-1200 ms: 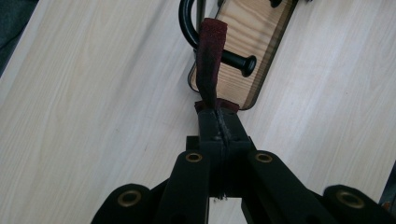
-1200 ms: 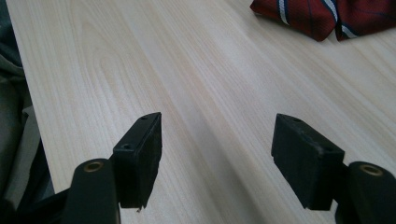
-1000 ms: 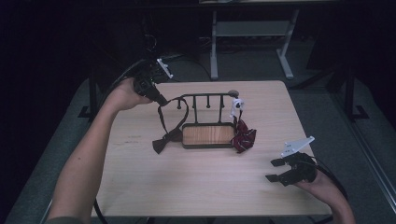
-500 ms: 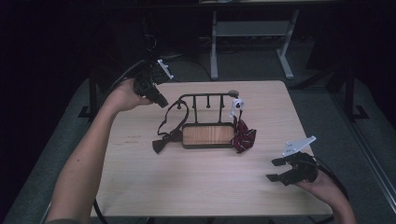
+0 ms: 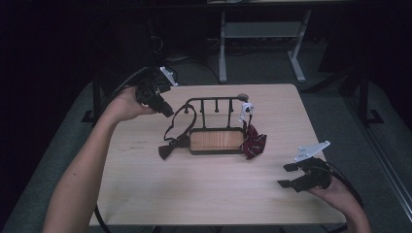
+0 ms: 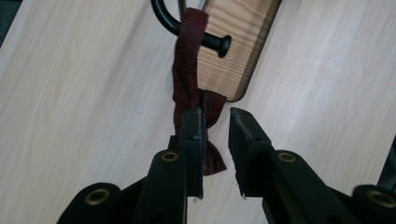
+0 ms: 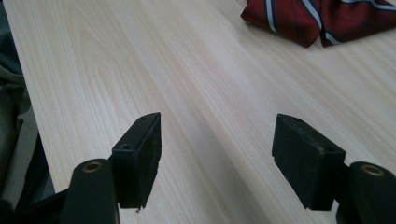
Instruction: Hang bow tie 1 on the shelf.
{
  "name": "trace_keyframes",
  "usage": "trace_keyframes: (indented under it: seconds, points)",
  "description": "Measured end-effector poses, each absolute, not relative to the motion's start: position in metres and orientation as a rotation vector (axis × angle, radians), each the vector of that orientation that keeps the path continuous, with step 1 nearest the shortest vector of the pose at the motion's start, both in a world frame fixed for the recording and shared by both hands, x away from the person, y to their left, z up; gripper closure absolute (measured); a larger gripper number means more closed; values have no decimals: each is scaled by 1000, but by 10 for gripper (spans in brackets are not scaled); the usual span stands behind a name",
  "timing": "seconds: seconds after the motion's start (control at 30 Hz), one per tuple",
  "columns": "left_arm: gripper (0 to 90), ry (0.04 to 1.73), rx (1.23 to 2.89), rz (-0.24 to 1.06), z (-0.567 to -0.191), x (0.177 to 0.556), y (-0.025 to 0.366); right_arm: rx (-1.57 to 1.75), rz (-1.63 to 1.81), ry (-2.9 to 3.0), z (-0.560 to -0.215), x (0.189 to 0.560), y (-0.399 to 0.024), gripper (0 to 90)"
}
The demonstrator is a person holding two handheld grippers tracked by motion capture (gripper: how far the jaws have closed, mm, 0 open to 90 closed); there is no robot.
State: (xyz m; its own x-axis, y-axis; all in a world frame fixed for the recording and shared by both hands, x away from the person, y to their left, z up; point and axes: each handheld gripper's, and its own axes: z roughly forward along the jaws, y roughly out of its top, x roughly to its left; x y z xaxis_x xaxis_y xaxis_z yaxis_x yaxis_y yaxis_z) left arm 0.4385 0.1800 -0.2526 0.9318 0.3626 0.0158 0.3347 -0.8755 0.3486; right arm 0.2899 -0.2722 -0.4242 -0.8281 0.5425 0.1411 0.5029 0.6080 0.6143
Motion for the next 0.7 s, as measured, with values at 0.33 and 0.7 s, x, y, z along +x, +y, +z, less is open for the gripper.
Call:
trace_keyframes:
  seconds: [0.33, 0.7]
  points:
    - [730, 497, 2725, 108, -255, 426, 186, 911, 1032, 2728, -419, 290, -279, 322]
    - [696, 505, 2708, 100, -264, 416, 196, 940, 1020, 2717, -418, 289, -282, 320]
